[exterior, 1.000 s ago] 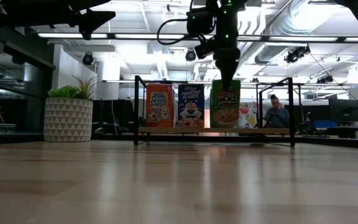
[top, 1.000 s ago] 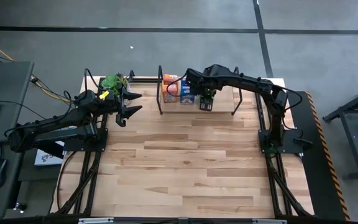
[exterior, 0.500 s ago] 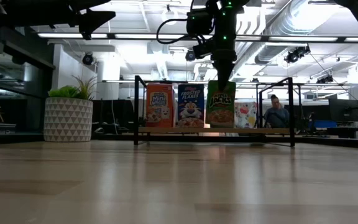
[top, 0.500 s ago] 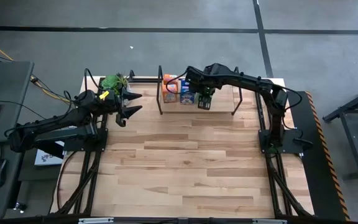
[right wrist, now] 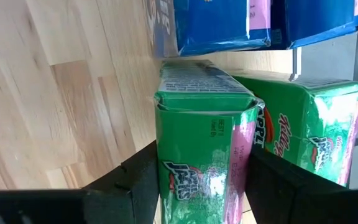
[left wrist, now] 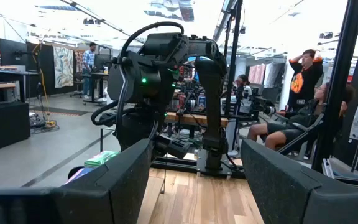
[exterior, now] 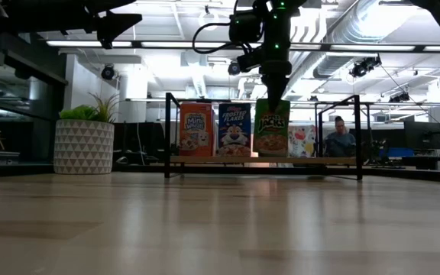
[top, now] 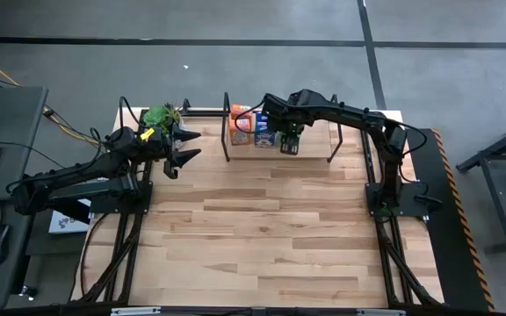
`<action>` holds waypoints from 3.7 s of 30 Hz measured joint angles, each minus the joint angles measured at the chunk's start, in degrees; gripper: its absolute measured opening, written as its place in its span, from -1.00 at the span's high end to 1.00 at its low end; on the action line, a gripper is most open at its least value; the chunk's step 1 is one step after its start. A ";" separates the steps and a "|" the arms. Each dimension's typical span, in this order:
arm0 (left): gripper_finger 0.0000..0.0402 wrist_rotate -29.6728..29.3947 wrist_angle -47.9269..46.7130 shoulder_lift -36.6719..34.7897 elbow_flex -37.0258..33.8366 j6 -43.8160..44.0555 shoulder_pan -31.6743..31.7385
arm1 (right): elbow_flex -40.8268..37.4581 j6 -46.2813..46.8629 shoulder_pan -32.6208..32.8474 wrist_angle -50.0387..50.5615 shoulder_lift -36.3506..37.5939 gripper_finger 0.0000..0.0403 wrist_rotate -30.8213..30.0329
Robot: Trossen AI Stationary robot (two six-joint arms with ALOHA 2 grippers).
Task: Stack cereal on shelf
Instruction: Put the green cereal box on the shelf aligned with the other green cereal box, then return to Home Position
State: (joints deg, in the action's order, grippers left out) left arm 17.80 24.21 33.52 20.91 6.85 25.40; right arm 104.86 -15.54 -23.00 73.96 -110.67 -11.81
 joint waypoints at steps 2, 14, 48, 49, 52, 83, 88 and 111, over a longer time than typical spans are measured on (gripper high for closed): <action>-0.20 0.00 0.02 0.02 0.00 0.00 0.01 | 0.00 -0.65 0.00 0.15 0.00 0.04 0.00; -0.20 0.00 0.02 0.01 0.00 -0.02 0.01 | 0.00 -1.47 0.10 1.24 -0.02 0.04 -2.71; -0.20 -0.24 0.00 0.00 0.00 -0.59 0.00 | 0.00 0.04 0.13 0.91 -0.07 0.04 -1.25; -0.20 -0.24 0.00 0.02 0.00 -0.61 0.00 | 0.00 0.01 0.13 0.94 -0.07 0.04 -1.22; -0.20 -0.24 0.00 0.01 0.00 -0.63 -0.01 | 0.00 -0.65 0.13 1.07 -0.07 0.04 -0.94; -0.20 -0.20 -0.10 -0.01 0.00 -2.49 -0.02 | 9.75 -3.48 0.14 9.90 0.05 -0.33 -3.78; -0.20 2.41 -3.72 -0.85 0.02 -4.15 0.02 | 10.99 -0.77 -0.98 10.89 3.90 -0.33 8.27; 0.88 -4.64 -1.40 -13.31 -17.69 1.08 -14.80 | -42.09 15.66 3.05 -28.03 53.05 -0.33 15.27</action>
State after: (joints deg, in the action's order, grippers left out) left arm 13.16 22.81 20.21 3.21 7.94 10.60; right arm 62.77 0.12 -19.95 45.92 -57.62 3.45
